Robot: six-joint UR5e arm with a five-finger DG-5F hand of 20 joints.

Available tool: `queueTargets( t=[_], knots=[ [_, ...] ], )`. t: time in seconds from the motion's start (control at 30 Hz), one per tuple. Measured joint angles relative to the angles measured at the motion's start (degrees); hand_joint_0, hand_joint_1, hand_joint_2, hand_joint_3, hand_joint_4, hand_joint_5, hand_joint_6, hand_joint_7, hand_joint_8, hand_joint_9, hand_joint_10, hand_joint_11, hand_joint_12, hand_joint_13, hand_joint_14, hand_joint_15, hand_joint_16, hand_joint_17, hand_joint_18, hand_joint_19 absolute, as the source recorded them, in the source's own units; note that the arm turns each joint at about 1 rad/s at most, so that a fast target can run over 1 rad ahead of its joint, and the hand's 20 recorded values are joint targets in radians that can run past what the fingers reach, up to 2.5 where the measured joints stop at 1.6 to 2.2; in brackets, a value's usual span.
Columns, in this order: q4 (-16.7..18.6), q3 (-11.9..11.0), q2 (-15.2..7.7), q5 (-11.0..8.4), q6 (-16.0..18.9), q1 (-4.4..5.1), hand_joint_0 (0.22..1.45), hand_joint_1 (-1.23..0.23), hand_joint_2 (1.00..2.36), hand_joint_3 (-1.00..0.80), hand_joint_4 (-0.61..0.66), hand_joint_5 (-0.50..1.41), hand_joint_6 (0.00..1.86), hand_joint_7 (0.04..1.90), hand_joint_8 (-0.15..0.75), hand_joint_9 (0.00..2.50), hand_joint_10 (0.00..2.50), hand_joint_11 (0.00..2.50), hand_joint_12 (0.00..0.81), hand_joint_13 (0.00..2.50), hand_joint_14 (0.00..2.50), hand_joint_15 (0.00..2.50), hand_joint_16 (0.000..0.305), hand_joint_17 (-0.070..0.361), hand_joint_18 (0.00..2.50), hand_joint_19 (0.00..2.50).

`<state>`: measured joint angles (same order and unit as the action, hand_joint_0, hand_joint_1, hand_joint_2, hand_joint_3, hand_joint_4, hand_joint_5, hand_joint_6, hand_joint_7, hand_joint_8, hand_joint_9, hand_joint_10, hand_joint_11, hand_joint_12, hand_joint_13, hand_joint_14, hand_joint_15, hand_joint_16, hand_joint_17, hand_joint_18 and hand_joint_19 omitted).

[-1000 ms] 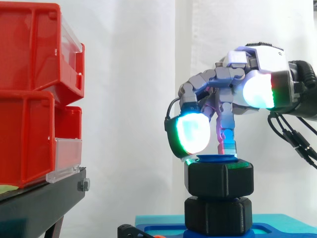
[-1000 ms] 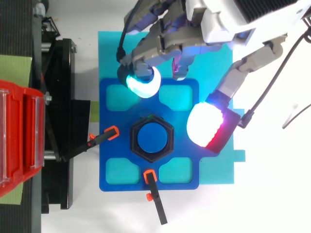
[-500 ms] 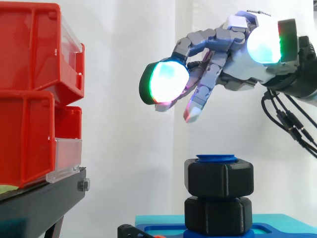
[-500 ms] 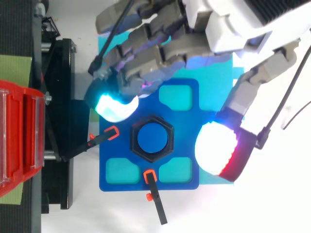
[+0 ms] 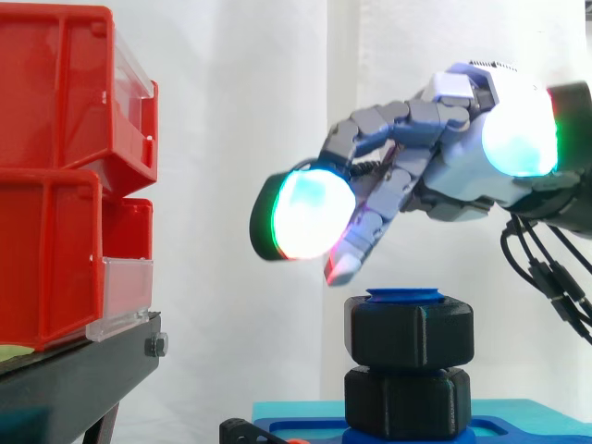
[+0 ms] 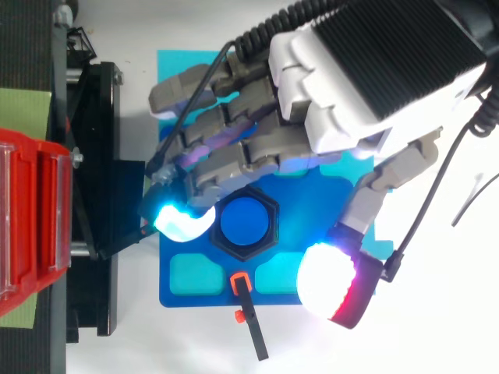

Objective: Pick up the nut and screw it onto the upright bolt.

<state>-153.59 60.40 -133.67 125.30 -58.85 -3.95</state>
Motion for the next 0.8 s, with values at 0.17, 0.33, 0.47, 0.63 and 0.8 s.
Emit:
queueTargets(
  t=[0.17, 0.33, 0.47, 0.63, 0.8],
  knots=[
    [-0.2, 0.7, 0.0, -0.48, -0.6, 0.22, 0.48, -0.42, 1.00, -0.50, 0.29, -0.10, 0.50, 0.63, 0.322, 0.95, 0.00, 0.00, 0.398, 0.58, 0.00, 0.00, 0.065, 0.147, 0.23, 0.00],
    [0.0, 0.7, -0.3, -0.57, -0.8, 0.23, 0.48, -0.42, 1.00, -0.50, 0.29, -0.10, 0.50, 0.63, 0.321, 0.94, 0.00, 0.00, 0.399, 0.58, 0.00, 0.00, 0.065, 0.147, 0.24, 0.00],
    [0.5, 0.7, -1.0, -0.47, -0.8, 0.10, 0.48, -0.43, 1.00, -0.50, 0.29, -0.10, 0.50, 0.64, 0.321, 0.94, 0.00, 0.00, 0.400, 0.59, 0.00, 0.00, 0.065, 0.146, 0.24, 0.00],
    [2.0, 0.5, -1.6, -0.28, -0.3, 0.02, 0.48, -0.43, 1.00, -0.50, 0.29, -0.10, 0.50, 0.64, 0.323, 0.93, 0.00, 0.00, 0.401, 0.59, 0.00, 0.00, 0.065, 0.145, 0.25, 0.00],
    [2.7, 0.5, -1.7, -0.31, -0.3, 0.07, 0.48, -0.43, 1.00, -0.50, 0.29, -0.10, 0.50, 0.65, 0.325, 0.94, 0.00, 0.00, 0.401, 0.59, 0.00, 0.00, 0.064, 0.145, 0.25, 0.00]
  ],
)
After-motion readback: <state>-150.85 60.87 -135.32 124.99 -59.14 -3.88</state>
